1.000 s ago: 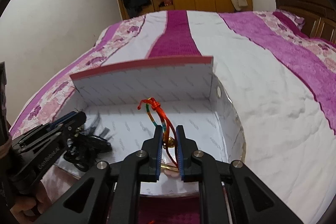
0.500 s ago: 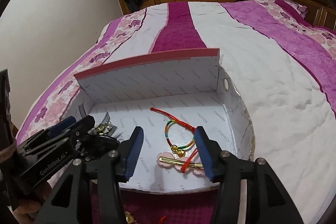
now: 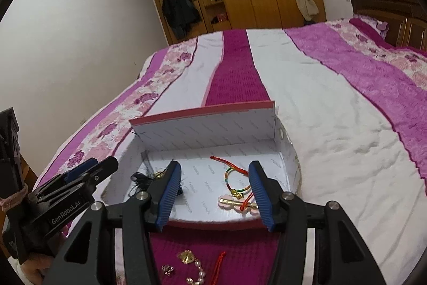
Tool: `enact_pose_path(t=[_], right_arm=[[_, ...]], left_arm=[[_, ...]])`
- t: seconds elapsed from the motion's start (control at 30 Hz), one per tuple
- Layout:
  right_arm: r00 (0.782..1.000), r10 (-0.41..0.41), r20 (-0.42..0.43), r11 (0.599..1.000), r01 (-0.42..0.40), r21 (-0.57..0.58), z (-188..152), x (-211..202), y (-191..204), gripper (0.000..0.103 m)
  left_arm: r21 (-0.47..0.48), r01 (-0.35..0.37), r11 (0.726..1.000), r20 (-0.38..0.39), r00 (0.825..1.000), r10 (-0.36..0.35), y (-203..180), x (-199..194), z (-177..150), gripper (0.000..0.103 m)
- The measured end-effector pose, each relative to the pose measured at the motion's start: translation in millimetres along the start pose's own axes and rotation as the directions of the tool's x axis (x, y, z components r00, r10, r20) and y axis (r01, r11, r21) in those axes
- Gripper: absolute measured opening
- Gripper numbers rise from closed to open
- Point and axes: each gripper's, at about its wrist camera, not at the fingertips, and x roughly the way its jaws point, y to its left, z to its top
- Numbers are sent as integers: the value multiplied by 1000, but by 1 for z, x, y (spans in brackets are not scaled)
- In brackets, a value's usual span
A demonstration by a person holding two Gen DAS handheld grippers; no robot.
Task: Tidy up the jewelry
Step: 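Withdraw both tools from the shoebox back toward the remaining jewelry, then grasp the jade bead bracelet with the left tool while the right grasps another red string bracelet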
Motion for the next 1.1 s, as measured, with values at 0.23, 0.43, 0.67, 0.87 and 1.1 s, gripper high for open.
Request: enact_pose_path(t=[0.23,0.43,0.67,0.87,1.1], right_arm=[[999,14,33,1000,-14,-10,-11,-33,5,57],[998,19,58,1000,-18,-22,-22,-61,8,57],[998,18,52,999,-17,-32,-41,-85,9,57],[1000,13,-18,1000,-14,-26,-67,-87,7,57],[992,-1,-124,1000,-2,-19,-89,-75,2,57]], left_arm=[[15,22,1000,55,998,-22,-1,-38,-4,45],[44,34,998,76,996,-37,-4,-64,-12,46],[57,46,997,13,999,-47,-3,-75,-30,46],[10,72,997,-111,991,-70,5,-65,-51,46],[-2,59,998,-249,967,-58,8,-50,-73,46]])
